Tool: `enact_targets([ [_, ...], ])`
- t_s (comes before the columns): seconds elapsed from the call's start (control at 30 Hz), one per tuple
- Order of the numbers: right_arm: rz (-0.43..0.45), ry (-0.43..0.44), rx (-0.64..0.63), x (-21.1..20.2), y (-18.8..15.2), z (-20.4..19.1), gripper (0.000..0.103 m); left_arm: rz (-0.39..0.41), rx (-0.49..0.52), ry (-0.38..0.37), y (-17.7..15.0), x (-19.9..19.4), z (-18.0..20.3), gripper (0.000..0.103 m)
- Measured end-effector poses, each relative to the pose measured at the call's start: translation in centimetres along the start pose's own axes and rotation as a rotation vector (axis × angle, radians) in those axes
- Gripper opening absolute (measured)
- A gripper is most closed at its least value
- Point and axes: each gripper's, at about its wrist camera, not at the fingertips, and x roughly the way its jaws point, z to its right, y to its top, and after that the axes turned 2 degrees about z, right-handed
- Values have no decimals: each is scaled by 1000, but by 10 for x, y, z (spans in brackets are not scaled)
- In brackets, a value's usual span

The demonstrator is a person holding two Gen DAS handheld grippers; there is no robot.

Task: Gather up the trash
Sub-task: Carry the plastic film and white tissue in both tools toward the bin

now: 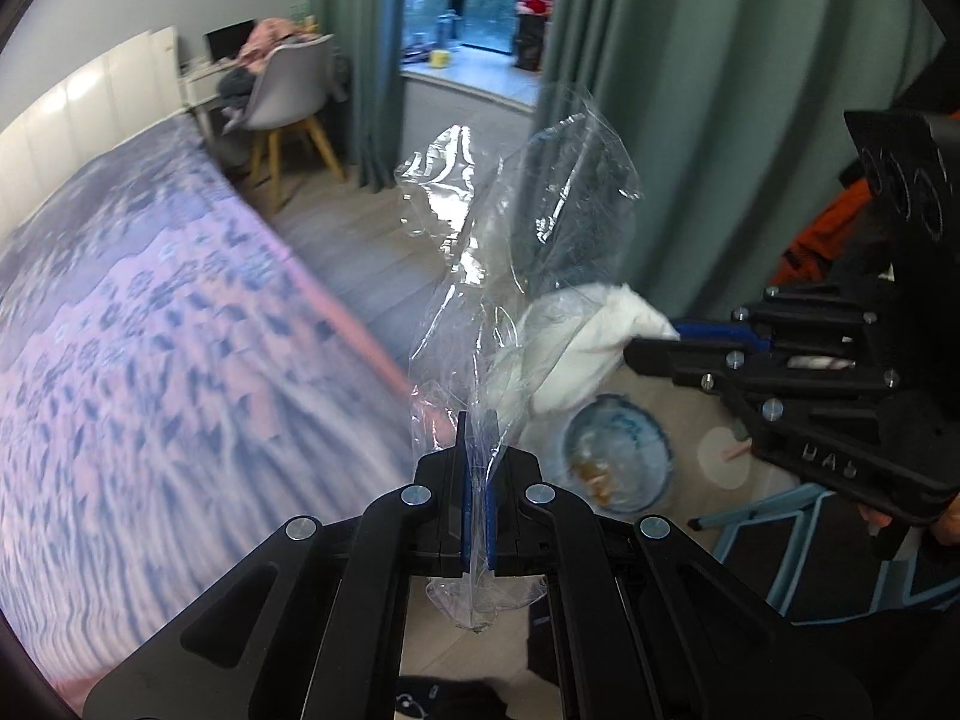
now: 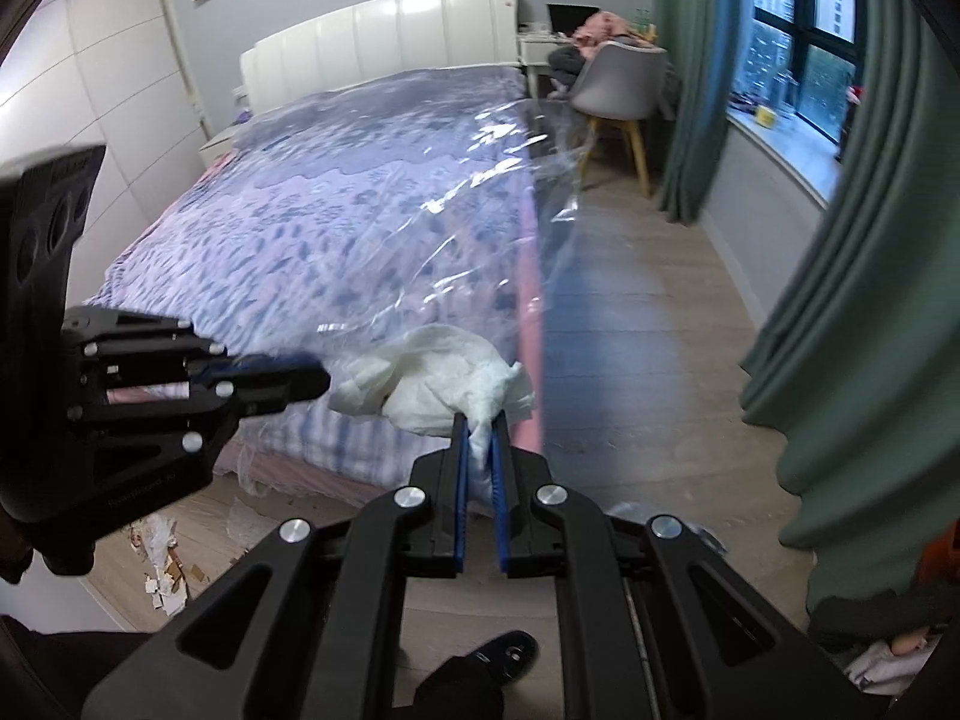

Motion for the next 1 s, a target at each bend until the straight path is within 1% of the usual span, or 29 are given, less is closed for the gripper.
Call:
enact_targets([
  [0.13, 7, -30, 36, -9, -13, 38, 9, -2, 32, -23, 21, 22, 35, 2],
  [0.23, 18, -60, 95, -17, -21, 65, 9, -21, 72, -51, 35, 39, 62, 2],
  [0.27, 25, -74, 120, -21, -25, 74, 9, -28, 99, -65, 41, 45, 74, 2],
  [0.47, 24, -159, 248, -33, -53, 119, 9, -74, 202, -144, 54, 79, 119, 2],
  [0.5, 21, -187, 284, -36, -63, 128, 9, -80, 214, -156, 55, 84, 124, 2],
  [0.6, 11, -244, 347, -44, -82, 148, 9, -104, 257, -207, 55, 104, 140, 2],
  [0.7, -17, -308, 426, -51, -107, 169, 9, -141, 297, -256, 52, 127, 158, 2],
  [0.77, -34, -338, 456, -52, -120, 178, 9, -169, 328, -285, 48, 145, 168, 2],
  [0.9, -62, -388, 534, -42, -148, 194, 9, -224, 378, -328, 36, 178, 186, 2],
  [1.0, -71, -409, 576, -29, -162, 202, 9, -266, 426, -351, 22, 202, 197, 2],
])
